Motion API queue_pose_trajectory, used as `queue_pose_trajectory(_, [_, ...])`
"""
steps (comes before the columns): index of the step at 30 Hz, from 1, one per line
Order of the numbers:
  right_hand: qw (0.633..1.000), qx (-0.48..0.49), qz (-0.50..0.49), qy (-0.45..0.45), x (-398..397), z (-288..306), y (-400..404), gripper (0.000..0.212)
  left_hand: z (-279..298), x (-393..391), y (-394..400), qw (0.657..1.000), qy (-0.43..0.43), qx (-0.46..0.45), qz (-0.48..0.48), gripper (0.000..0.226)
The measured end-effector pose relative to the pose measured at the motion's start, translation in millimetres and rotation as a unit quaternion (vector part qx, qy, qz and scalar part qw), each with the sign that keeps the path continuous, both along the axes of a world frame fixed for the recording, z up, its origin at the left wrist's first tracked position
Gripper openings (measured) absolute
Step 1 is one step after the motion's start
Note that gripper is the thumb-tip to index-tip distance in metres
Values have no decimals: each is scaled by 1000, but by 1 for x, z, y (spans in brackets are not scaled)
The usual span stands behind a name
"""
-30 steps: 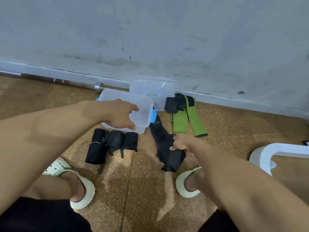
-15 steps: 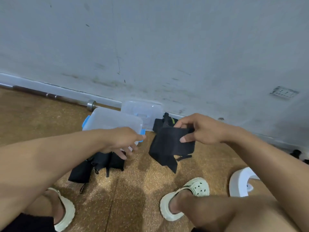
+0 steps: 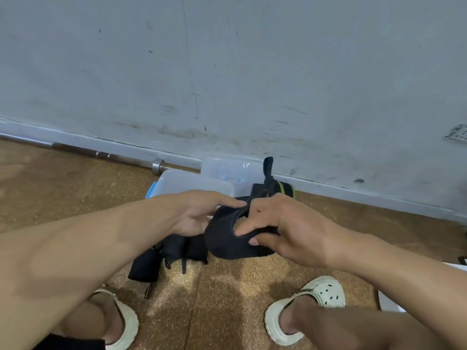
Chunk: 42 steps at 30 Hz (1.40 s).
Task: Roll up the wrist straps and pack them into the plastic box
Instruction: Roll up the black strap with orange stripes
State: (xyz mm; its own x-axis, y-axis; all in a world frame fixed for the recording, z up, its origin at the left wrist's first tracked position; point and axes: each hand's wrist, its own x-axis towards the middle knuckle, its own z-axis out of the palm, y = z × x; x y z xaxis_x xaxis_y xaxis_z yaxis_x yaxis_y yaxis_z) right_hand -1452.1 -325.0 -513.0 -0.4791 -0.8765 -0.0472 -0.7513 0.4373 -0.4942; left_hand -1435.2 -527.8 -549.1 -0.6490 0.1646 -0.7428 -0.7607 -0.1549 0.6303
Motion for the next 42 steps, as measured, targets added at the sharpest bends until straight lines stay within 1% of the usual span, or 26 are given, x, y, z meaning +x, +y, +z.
queue_pose_trajectory(1, [1000,4,-4,-4,-1,1,0,28,0,-1,0,999,13,-1,30,22])
queue_pose_trajectory(2, [1000,18,-10,-17,-1,3,0,27,-1,-4,-2,997,35,3,66,38])
queue_pose_trajectory(3, [998,41,-19,-32,-2,8,1,24,-4,-8,-5,993,52,15,100,67])
queue_pose_trajectory(4, [996,68,-32,-44,-4,12,3,20,-6,-12,-8,989,70,27,130,87])
queue_pose_trajectory(5, [993,91,-54,-57,-6,17,6,18,-6,-13,-10,984,89,36,147,96])
queue_pose_trajectory(9, [965,82,-227,-101,-34,10,23,43,-6,-10,-11,980,137,18,145,103])
queue_pose_trajectory(11, [946,88,-290,-113,-49,-2,29,37,-5,-7,-7,981,150,9,126,104])
queue_pose_trajectory(13, [921,76,-314,-218,-57,-16,35,27,-4,-5,-5,982,155,10,107,102])
queue_pose_trajectory(15, [889,55,-294,-346,-59,-24,39,50,-1,-3,-4,984,162,20,77,95])
queue_pose_trajectory(16, [894,53,-266,-358,-60,-27,40,61,1,-2,-3,984,165,27,57,90])
queue_pose_trajectory(17, [909,53,-236,-340,-61,-29,40,69,2,0,-1,985,166,37,41,83])
queue_pose_trajectory(19, [932,36,-199,-300,-62,-33,37,78,5,1,2,984,167,58,26,60])
queue_pose_trajectory(20, [932,21,-193,-307,-62,-33,35,80,8,1,4,984,165,60,30,46])
queue_pose_trajectory(22, [921,-3,-182,-345,-61,-33,31,78,10,0,4,985,150,65,53,33])
queue_pose_trajectory(25, [918,-2,-149,-369,-54,-32,22,71,10,-2,2,984,136,79,85,31])
queue_pose_trajectory(26, [912,-13,-148,-383,-52,-32,18,65,10,-3,0,982,133,86,102,31])
queue_pose_trajectory(28, [905,-55,-176,-384,-48,-29,10,37,8,-5,-2,975,142,81,149,30])
queue_pose_trajectory(29, [909,-70,-206,-356,-49,-27,8,25,7,-6,-4,972,154,59,167,28])
queue_pose_trajectory(31, [929,-40,-263,-256,-60,-26,10,26,4,-11,-13,965,168,-21,201,23])
queue_pose_trajectory(33, [940,55,-299,-154,-78,-30,26,32,-6,-17,-28,956,156,-116,219,20])
queue_pose_trajectory(35, [922,138,-350,-97,-97,-40,52,30,-18,-23,-50,950,130,-225,173,29])
queue_pose_trajectory(37, [890,177,-412,-81,-108,-48,78,28,-30,-22,-69,929,91,-355,54,61])
queue_pose_trajectory(39, [870,159,-458,-93,-111,-52,97,29,-35,-18,-82,884,64,-462,-42,94])
queue_pose_trajectory(40, [867,137,-468,-104,-111,-53,101,29,-37,-17,-86,870,66,-484,-66,102])
queue_pose_trajectory(41, [868,115,-469,-116,-111,-53,103,29,-39,-17,-88,868,72,-484,-84,105])
queue_pose_trajectory(42, [874,95,-461,-126,-109,-52,101,28,-38,-16,-88,877,75,-464,-97,103])
